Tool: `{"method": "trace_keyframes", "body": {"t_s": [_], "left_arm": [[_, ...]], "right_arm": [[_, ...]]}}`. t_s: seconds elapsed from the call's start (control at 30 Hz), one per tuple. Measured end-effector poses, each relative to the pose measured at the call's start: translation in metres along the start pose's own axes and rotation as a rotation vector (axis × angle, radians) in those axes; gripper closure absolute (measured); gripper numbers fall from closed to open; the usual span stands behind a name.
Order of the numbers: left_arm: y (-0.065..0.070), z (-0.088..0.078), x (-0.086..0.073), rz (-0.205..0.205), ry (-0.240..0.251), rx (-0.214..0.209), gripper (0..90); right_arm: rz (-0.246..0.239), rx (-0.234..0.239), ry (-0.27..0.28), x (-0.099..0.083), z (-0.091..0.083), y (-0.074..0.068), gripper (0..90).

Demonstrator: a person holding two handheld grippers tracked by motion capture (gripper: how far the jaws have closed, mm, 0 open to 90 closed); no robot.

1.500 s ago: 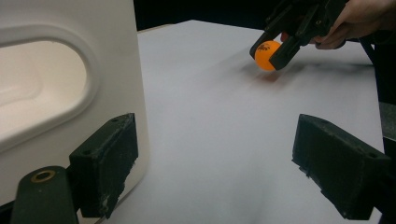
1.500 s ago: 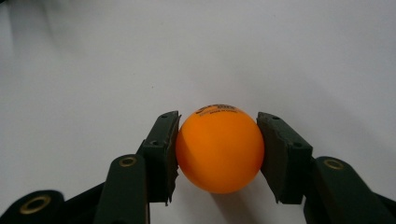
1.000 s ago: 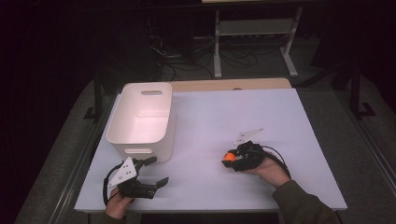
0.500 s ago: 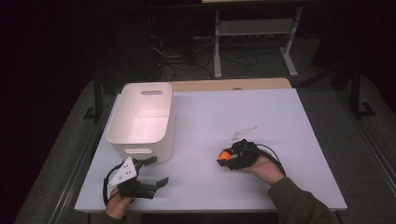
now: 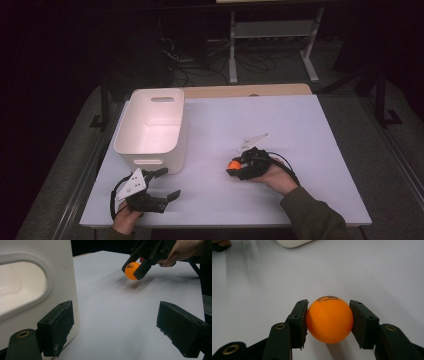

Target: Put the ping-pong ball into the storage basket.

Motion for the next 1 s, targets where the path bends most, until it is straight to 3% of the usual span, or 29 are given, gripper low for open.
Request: {"method": "trace_keyframes", "body": {"t_s": [1.0], "left_arm": [[0.0,0.0,0.0,0.003,-0.002,-0.001,14.0]], "right_arm": [[-0.051,0.028,-0.012,0.025,0.017,-0.016,49.5]]}}
Point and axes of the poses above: each handheld gripper's, and its own axes: z roughly forward along the jaws, x roughly out of its top, y roughly to its right, the point moved 4 cm from there along z, roughly forward along the jaws, and after that the axes turned 14 degrees about z, right-handed, at the moved point
